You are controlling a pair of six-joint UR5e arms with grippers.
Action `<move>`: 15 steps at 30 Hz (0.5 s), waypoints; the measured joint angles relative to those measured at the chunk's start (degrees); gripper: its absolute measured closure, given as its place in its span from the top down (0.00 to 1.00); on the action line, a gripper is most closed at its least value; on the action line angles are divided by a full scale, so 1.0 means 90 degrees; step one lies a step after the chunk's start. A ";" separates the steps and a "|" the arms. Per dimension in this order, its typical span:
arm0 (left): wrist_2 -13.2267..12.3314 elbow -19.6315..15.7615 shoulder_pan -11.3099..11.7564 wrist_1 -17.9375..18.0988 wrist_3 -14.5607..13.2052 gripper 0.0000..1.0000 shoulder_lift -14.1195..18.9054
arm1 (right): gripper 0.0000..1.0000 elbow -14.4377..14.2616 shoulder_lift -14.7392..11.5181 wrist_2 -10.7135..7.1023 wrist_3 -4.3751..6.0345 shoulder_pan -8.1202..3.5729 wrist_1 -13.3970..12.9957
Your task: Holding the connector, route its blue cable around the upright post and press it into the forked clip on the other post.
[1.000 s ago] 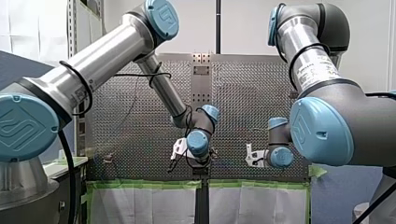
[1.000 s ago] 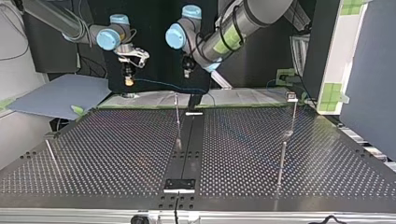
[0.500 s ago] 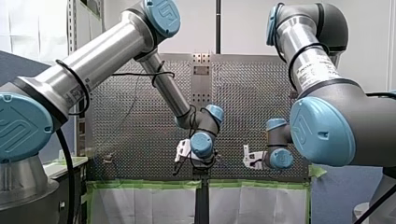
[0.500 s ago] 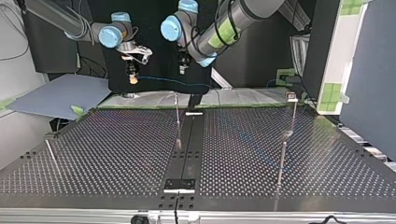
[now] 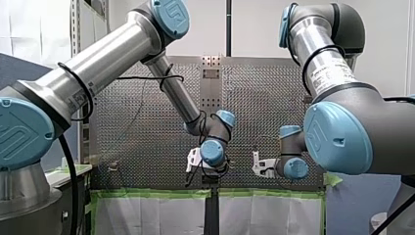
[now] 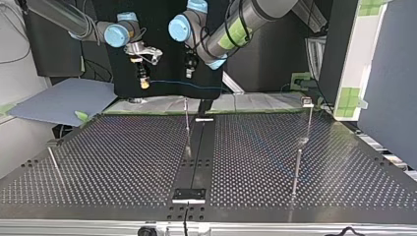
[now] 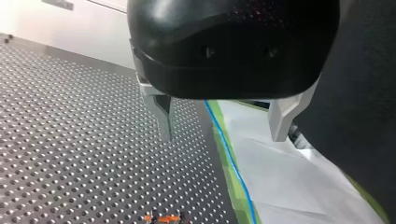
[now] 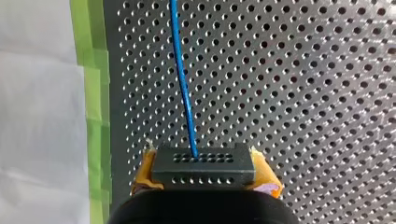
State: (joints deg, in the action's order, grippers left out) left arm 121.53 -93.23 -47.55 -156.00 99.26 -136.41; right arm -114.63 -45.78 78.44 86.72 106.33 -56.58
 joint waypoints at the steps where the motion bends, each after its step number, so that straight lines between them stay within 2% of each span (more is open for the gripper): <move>1: -0.0020 0.0000 0.0008 0.0040 0.0039 1.00 -0.0010 | 0.00 -0.0001 -0.0001 -0.0044 0.0001 0.0001 -0.0015; 5: -0.0058 0.0000 0.0063 0.0129 0.0201 1.00 -0.0106 | 0.00 -0.0002 -0.0006 -0.0233 0.0004 0.0004 -0.0065; 15: -0.0151 0.0001 0.0232 0.0268 0.0616 1.00 -0.0249 | 0.00 -0.0002 -0.0006 -0.0418 0.0045 0.0004 -0.0158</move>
State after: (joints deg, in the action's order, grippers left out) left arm 120.17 -93.22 -45.46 -153.59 104.81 -138.65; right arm -114.65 -45.83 74.68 87.13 106.36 -58.01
